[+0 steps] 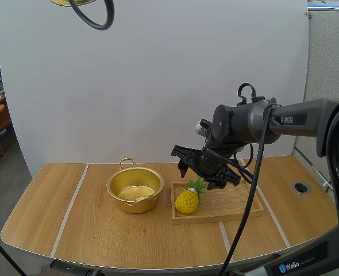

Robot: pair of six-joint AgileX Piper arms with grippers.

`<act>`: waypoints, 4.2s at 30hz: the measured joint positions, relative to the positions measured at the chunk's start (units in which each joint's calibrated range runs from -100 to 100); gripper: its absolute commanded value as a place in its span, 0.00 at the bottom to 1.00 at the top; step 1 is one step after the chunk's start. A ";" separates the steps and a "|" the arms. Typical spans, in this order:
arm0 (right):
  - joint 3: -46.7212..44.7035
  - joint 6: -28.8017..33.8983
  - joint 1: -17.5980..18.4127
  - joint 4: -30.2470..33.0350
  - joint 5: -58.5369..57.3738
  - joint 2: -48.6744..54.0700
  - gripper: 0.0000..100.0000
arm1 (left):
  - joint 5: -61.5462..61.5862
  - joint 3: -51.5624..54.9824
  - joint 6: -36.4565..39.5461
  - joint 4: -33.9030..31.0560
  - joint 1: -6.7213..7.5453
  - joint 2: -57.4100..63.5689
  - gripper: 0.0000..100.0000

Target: Open the pot, put the pineapple inside, and close it

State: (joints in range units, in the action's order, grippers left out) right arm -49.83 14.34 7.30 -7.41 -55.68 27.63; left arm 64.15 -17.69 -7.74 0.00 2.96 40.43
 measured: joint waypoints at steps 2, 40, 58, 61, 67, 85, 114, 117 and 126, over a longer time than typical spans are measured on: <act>0.00 0.00 0.00 -0.22 0.00 0.00 1.00 | 0.00 0.00 0.00 0.00 0.00 0.00 0.00; 0.00 10.85 2.93 9.12 6.00 -11.62 1.00 | 0.00 0.00 0.00 0.00 0.00 0.00 0.00; 0.04 11.58 3.03 9.92 11.92 -20.50 1.00 | 0.00 0.00 0.00 0.00 0.00 0.00 0.00; 0.04 11.58 3.03 9.92 12.08 -21.11 1.00 | 0.00 0.00 0.00 0.00 0.00 0.00 0.00; 0.04 10.97 3.03 11.99 12.49 -21.14 0.00 | 0.00 0.00 0.00 0.00 0.00 0.00 0.00; 0.04 -1.26 8.18 17.73 23.19 -4.68 0.00 | 0.00 0.00 0.00 0.00 0.00 0.00 0.00; 13.08 -15.61 16.02 19.01 28.28 -21.51 0.00 | 0.00 0.00 0.00 0.00 0.00 0.00 0.00; 13.85 -15.61 16.02 19.01 28.28 -24.47 0.00 | 0.00 0.00 0.00 0.00 0.00 0.00 0.00; 14.10 -15.79 16.02 21.89 28.28 -28.18 0.00 | 0.00 0.00 0.00 0.00 0.00 0.00 0.00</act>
State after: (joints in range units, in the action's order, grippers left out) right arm -35.73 -1.45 23.32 14.48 -27.40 -0.55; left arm 64.15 -17.69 -7.74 0.00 2.96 40.43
